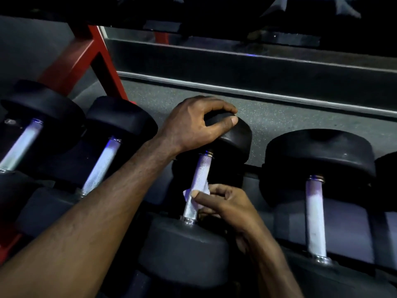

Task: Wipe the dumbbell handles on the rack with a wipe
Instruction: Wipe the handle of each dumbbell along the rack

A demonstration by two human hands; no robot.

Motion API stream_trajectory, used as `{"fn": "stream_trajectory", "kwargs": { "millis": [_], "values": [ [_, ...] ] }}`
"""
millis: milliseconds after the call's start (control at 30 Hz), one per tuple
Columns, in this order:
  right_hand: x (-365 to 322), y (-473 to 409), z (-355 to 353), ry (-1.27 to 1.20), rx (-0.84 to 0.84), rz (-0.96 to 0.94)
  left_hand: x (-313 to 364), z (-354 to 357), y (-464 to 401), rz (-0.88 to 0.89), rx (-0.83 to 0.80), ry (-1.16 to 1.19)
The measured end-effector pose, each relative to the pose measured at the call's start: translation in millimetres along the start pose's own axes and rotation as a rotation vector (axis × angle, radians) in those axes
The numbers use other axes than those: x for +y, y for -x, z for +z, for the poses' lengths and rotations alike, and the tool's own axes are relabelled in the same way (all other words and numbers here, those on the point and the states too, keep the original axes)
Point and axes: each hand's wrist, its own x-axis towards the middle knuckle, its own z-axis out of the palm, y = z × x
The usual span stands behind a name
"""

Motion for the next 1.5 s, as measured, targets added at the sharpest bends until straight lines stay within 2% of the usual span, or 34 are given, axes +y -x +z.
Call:
{"fn": "stream_trajectory", "kwargs": {
  "millis": [100,233,367,433,567,700,833,933,1067,1133,1267,1367,1433,1500],
  "values": [
    [-4,-2,2,-0.078,0.089,-0.078,2,0,2,0.017,0.042,0.041],
    [-7,15,2,-0.083,0.231,-0.015,4,-18,8,-0.095,0.086,0.089],
    [-28,39,10,0.078,0.450,-0.141,-1,-66,21,-0.171,0.004,-0.127],
    [-44,54,24,0.143,0.488,-0.247,-7,-96,28,-0.257,-0.049,-0.202],
    [-73,72,67,0.189,0.473,-0.262,-15,-159,27,-0.455,-0.311,-0.255],
    [-82,51,109,0.307,0.523,-0.203,-50,-200,13,-0.402,-0.608,-0.327],
    [-64,3,153,0.434,0.591,-0.133,-92,-204,7,-0.371,-0.728,-0.270],
    [-47,-36,192,0.388,0.633,-0.079,-118,-192,11,-0.298,-0.695,-0.252],
    [-30,-68,240,0.097,0.632,0.121,-136,-186,18,-0.134,-0.580,-0.263],
    [-19,-68,258,0.079,0.606,0.178,-141,-184,13,-0.083,-0.566,-0.247],
    [-17,-57,264,-0.103,0.551,0.278,-150,-179,13,-0.082,-0.502,-0.233],
    [-29,-76,262,-0.293,0.570,0.236,-152,-175,21,-0.082,-0.413,-0.228],
    [-33,-84,260,-0.293,0.587,0.214,-152,-175,22,-0.089,-0.380,-0.187],
    [-26,-78,260,-0.133,0.533,0.264,-153,-176,21,-0.106,-0.352,-0.154]
  ]
}}
